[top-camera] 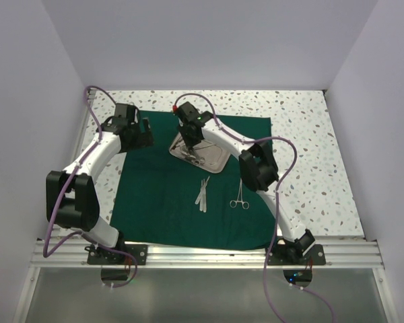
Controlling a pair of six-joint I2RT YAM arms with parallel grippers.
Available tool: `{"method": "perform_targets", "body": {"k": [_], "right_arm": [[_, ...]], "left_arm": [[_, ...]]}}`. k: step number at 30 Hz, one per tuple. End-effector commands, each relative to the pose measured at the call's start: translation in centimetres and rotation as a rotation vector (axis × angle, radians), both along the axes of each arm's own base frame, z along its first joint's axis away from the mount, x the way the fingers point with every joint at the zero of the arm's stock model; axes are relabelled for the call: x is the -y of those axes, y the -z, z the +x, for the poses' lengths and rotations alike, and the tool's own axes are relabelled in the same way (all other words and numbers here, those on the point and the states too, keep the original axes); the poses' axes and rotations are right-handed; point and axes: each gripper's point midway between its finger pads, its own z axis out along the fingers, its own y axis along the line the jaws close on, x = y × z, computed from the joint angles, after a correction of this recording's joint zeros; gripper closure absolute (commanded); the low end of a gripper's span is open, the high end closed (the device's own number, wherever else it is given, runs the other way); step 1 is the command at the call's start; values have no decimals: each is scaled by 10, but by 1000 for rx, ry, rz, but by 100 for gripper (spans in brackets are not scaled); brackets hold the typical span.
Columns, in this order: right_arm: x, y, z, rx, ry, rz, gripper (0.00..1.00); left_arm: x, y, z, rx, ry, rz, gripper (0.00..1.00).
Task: Open and lay out the surgical kit
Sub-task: Pick up the medical item from the container.
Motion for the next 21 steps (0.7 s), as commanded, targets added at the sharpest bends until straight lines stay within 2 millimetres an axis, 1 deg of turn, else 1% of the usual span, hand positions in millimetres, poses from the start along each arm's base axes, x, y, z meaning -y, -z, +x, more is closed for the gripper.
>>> {"method": "perform_targets", "body": {"k": [1, 5, 8, 9, 12, 13, 15, 16, 19, 20, 21], "right_arm": [[16, 46, -19, -99, 3, -98, 100], [20, 48, -21, -104, -1, -115, 100], [20, 34, -17, -81, 2, -110, 100], [20, 20, -14, -57, 8, -104, 100], [19, -8, -6, -12, 23, -79, 100], [21, -26, -2, 19, 35, -67, 100], [21, -45, 1, 44, 52, -49, 100], [21, -63, 2, 71, 62, -32, 100], [28, -83, 3, 93, 104, -8, 100], [30, -96, 0, 103, 115, 6, 100], [33, -100, -1, 106, 134, 14, 100]], "left_arm": [[-1, 2, 3, 8, 17, 20, 4], [-1, -2, 6, 17, 16, 18, 4], [-1, -7, 9, 28, 16, 17, 4], [0, -8, 9, 29, 18, 15, 4], [2, -11, 13, 41, 16, 6, 4], [2, -14, 14, 48, 18, 3, 4], [3, -17, 16, 56, 19, -3, 3], [4, -20, 18, 65, 18, -5, 4], [5, -25, 22, 78, 21, -8, 3], [6, -27, 23, 83, 23, -9, 3], [6, -28, 23, 85, 22, -13, 3]]}}
